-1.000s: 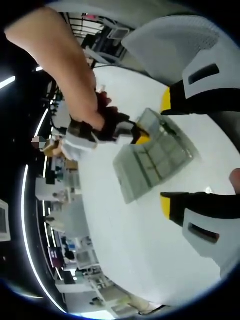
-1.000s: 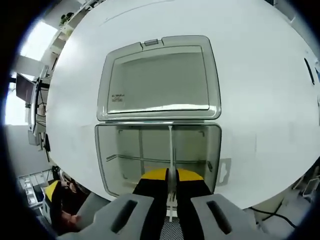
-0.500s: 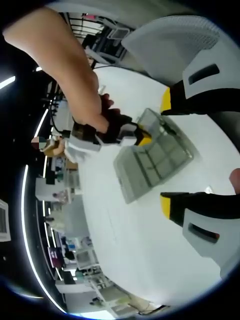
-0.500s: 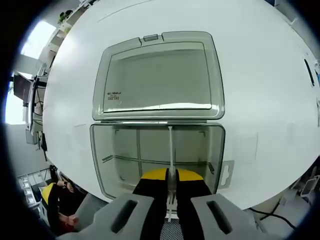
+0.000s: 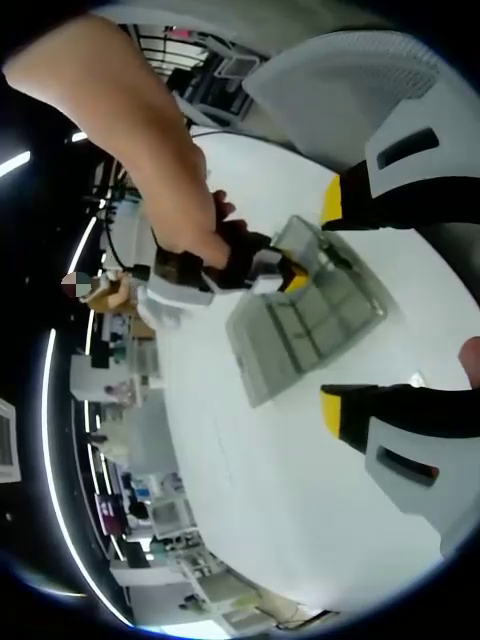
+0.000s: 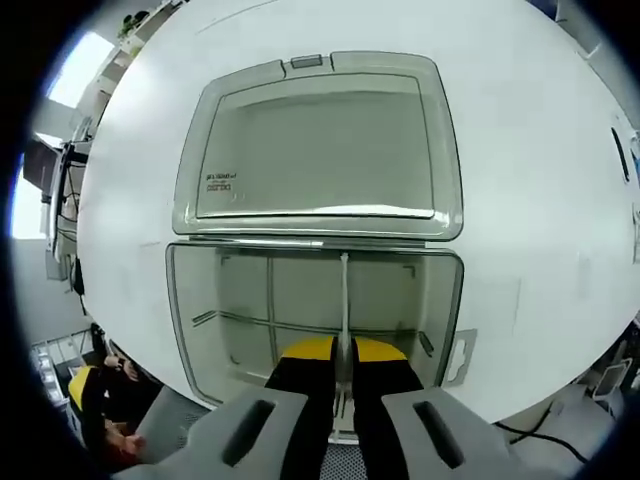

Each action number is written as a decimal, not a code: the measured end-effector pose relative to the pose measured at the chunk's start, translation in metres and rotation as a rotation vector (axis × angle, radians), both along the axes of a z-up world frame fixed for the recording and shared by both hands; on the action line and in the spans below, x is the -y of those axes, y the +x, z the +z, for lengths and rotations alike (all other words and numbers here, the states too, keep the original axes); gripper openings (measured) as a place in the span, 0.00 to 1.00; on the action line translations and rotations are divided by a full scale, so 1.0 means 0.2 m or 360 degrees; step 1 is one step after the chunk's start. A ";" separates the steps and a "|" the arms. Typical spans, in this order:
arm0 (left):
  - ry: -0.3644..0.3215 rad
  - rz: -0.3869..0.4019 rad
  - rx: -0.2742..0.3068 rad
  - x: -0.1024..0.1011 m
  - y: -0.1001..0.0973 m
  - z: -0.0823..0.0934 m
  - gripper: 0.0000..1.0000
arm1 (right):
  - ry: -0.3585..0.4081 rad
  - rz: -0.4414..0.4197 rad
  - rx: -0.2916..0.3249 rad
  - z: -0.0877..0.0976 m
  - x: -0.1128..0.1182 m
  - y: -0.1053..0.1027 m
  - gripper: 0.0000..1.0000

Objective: Insert the divider into the dual guide fixture by aligning both edges with the guide slots and pushing it downward to the bottom, including one-sided entry, uneven engagement, binding, and posture correction.

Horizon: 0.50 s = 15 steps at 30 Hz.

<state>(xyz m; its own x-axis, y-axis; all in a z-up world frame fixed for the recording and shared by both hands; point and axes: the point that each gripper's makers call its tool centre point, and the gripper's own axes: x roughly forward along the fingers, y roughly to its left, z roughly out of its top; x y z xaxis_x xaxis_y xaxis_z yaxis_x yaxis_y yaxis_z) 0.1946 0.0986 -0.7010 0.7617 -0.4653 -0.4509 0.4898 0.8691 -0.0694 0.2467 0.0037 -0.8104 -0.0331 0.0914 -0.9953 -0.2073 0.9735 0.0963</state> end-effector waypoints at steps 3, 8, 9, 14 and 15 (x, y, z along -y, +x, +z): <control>0.0001 0.0001 0.0000 0.00 0.00 0.00 0.60 | 0.0002 0.0001 0.0005 -0.01 0.00 0.00 0.00; 0.0003 0.0002 -0.0002 0.00 0.00 0.00 0.60 | 0.0005 0.0029 0.0020 -0.01 0.00 0.00 0.00; 0.0003 0.0001 -0.0003 0.00 0.00 -0.01 0.60 | 0.0006 0.0033 0.0021 -0.01 0.00 -0.01 0.00; 0.0008 -0.0005 -0.0007 0.00 -0.01 -0.01 0.60 | 0.0016 0.0039 0.0030 -0.02 0.00 0.00 0.00; 0.0008 -0.0005 -0.0007 0.00 -0.01 -0.01 0.60 | 0.0020 0.0034 0.0032 -0.03 0.00 0.00 0.00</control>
<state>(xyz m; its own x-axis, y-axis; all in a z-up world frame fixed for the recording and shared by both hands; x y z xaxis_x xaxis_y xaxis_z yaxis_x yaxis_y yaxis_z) 0.1934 0.0989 -0.7031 0.7584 -0.4653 -0.4565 0.4920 0.8680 -0.0675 0.2476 0.0042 -0.8163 -0.0152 0.1034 -0.9945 -0.2301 0.9676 0.1041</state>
